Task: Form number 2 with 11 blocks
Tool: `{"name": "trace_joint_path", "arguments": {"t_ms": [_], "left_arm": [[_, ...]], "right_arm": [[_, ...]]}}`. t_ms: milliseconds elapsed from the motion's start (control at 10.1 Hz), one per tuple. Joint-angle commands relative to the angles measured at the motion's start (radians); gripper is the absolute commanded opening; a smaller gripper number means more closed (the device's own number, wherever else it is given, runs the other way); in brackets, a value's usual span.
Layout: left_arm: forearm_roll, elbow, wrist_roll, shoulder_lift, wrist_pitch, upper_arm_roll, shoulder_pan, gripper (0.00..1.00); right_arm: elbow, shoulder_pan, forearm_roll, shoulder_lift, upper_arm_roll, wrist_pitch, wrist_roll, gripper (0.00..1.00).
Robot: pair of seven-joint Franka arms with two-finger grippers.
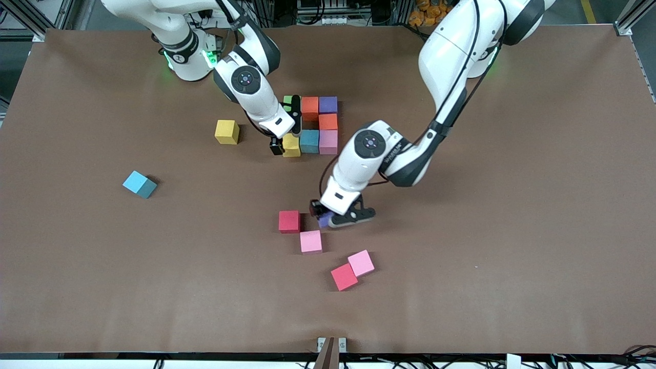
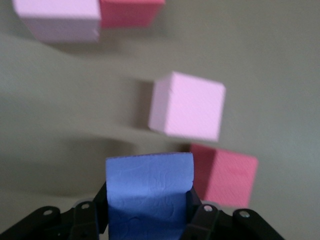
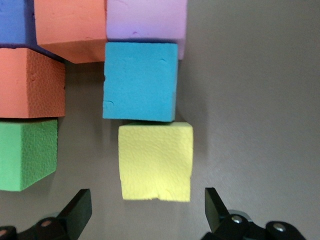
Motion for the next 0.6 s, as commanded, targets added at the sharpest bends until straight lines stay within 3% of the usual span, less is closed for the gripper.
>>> {"name": "trace_joint_path", "arguments": {"t_ms": [0, 199, 496], "left_arm": [[-0.004, -0.011, 0.026, -0.023, -0.024, -0.059, 0.005, 0.13], [-0.007, -0.011, 0.129, -0.022, -0.024, -0.073, -0.004, 0.13], [-0.008, 0.021, 0.147, 0.001, -0.021, -0.062, -0.009, 0.13]], "right_arm": [[0.063, -0.024, 0.022, -0.051, -0.017, -0.144, 0.065, 1.0], [0.178, -0.044, 0.017, -0.05, -0.093, -0.316, 0.067, 1.0], [0.216, -0.11, 0.006, -0.055, -0.219, -0.354, 0.066, 1.0]]}}
